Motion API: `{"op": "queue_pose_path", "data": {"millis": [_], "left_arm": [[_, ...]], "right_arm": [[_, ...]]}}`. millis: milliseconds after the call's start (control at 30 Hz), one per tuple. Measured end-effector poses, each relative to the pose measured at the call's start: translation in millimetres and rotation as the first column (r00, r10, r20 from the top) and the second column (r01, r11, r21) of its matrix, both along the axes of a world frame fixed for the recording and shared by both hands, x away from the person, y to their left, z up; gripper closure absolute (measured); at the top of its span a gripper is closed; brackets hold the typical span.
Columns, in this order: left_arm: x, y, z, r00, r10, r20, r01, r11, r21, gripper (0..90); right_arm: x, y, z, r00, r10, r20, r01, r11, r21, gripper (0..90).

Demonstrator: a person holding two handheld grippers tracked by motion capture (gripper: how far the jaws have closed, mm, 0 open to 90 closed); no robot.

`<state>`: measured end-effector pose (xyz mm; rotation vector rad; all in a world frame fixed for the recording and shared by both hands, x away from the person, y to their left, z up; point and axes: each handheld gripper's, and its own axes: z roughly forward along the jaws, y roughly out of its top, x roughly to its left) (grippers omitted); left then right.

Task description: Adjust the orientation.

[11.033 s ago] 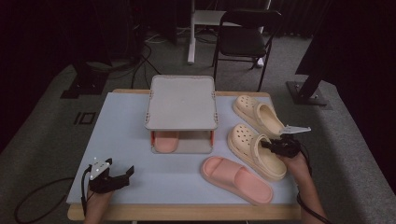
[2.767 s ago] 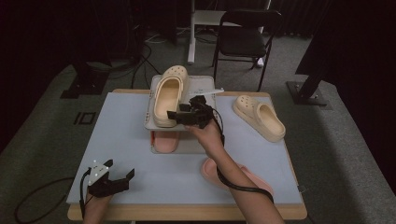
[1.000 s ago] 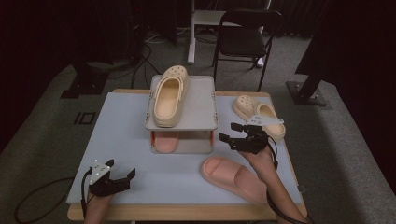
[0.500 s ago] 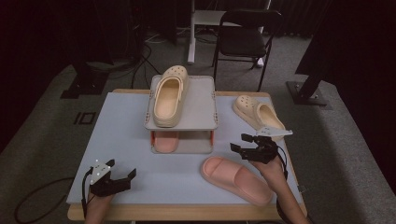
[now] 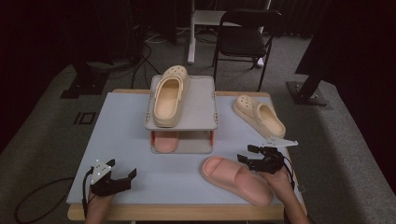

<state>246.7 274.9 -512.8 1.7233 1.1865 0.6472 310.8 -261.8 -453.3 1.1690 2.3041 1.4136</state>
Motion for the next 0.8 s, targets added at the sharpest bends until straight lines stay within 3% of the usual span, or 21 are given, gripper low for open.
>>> {"op": "queue_pose_path", "data": {"millis": [333, 533, 800], "left_arm": [[-0.1, 0.0, 0.4, 1.0000, 0.003, 0.002, -0.003, 1.0000, -0.002, 3.5], [-0.1, -0.1, 0.5, 1.0000, 0.005, 0.002, -0.005, 1.0000, -0.002, 3.5], [0.3, -0.4, 0.4, 1.0000, 0.003, 0.000, -0.003, 1.0000, 0.001, 3.5]], "right_arm": [[-9.1, -12.6, -10.3, 0.9999, 0.006, -0.014, -0.006, 1.000, -0.005, 29.7], [-13.8, -22.1, -23.3, 0.9986, 0.020, -0.048, -0.021, 1.000, -0.013, 30.2], [-13.2, -18.2, -38.0, 0.9957, 0.048, -0.079, -0.053, 0.997, -0.053, 32.7]]}}
